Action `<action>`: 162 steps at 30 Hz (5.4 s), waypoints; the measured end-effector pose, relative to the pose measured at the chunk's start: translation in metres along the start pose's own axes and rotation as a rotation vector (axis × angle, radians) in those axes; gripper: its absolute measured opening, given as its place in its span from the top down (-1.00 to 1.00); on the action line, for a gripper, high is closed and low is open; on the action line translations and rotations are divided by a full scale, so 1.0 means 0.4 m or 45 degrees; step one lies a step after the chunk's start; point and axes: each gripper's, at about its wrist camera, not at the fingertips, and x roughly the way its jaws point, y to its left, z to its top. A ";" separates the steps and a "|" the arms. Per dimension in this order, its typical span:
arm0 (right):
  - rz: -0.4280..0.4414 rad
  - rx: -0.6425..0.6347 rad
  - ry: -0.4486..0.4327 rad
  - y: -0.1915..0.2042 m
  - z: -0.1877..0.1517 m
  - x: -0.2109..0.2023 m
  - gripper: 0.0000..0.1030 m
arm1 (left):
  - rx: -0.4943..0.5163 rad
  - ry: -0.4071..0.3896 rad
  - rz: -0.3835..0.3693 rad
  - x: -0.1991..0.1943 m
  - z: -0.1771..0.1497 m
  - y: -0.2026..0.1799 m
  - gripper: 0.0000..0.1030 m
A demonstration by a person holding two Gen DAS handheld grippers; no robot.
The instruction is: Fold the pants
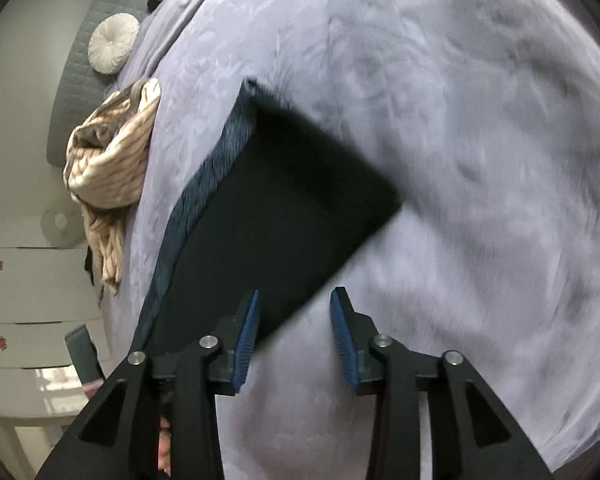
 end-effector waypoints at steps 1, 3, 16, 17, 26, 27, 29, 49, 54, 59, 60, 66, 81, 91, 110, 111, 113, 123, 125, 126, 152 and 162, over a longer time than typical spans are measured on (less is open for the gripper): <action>0.010 0.004 0.007 -0.002 -0.009 0.003 0.21 | 0.002 0.000 0.001 0.002 0.003 0.003 -1.00; 0.021 0.013 0.013 -0.001 -0.020 0.009 0.19 | 0.006 -0.002 0.004 0.003 0.004 0.002 -1.00; 0.070 0.047 0.008 -0.011 -0.008 0.018 0.17 | 0.007 -0.008 0.005 0.008 0.005 -0.004 -1.00; 0.075 0.050 0.006 -0.014 -0.006 0.018 0.17 | 0.008 -0.010 0.005 0.007 0.002 -0.003 -1.00; 0.128 0.088 -0.004 -0.036 0.021 0.057 0.11 | 0.008 -0.018 0.002 0.008 -0.007 0.000 -1.00; 0.142 0.091 -0.003 -0.037 0.025 0.065 0.05 | 0.008 -0.019 0.002 0.010 -0.007 0.000 -1.00; 0.168 0.102 -0.007 -0.039 0.035 0.081 0.00 | 0.007 -0.019 0.000 0.012 -0.008 0.001 -1.00; 0.388 0.123 -0.007 -0.029 0.079 0.151 0.57 | -0.028 -0.244 0.161 0.054 0.166 0.030 -0.74; 0.405 0.083 -0.058 0.014 0.068 0.104 0.71 | -0.046 -0.262 0.088 -0.035 0.103 0.056 -0.74; 0.349 -0.131 -0.123 0.136 0.036 0.028 0.71 | 0.045 -0.201 0.086 0.042 0.026 0.013 -0.74; 0.328 -0.176 -0.123 0.163 0.029 0.019 0.71 | 0.043 -0.203 0.089 0.058 0.026 0.010 -0.75; 0.123 -0.514 -0.200 0.361 -0.054 -0.021 0.71 | 0.028 -0.198 -0.032 0.010 0.042 0.094 -0.74; -0.402 -1.177 -0.019 0.750 -0.522 0.384 0.43 | -0.312 -0.185 0.163 -0.074 -0.131 0.716 -0.74; -0.555 -1.555 0.067 0.826 -0.755 0.439 -0.27 | -0.382 -0.198 0.105 -0.098 -0.186 0.868 -0.74; 0.269 0.012 0.294 0.373 -0.396 0.346 0.24 | -0.173 0.006 -0.371 -0.014 -0.092 0.555 0.06; 0.248 0.040 0.307 0.364 -0.393 0.357 0.93 | -0.175 0.003 -0.366 -0.011 -0.092 0.553 0.10; 0.240 0.094 0.325 0.354 -0.394 0.374 0.91 | -0.183 -0.003 -0.343 -0.025 -0.094 0.553 0.15; 0.168 -0.020 0.350 0.368 -0.441 0.418 0.92 | -0.168 -0.098 -0.152 -0.007 -0.146 0.561 0.05; 0.170 -0.013 0.378 0.365 -0.429 0.426 0.89 | -0.161 -0.114 -0.137 -0.020 -0.143 0.555 -0.20; 0.158 -0.057 0.401 0.381 -0.423 0.414 0.80 | -0.155 -0.131 -0.123 -0.035 -0.143 0.556 -0.30; -0.190 -0.568 0.283 0.469 -0.078 0.393 0.04 | -0.126 -0.160 0.003 0.026 0.014 0.497 -0.35; -0.265 -0.718 0.102 0.545 -0.183 0.251 -0.14 | -0.175 -0.143 0.058 -0.037 -0.057 0.588 -0.35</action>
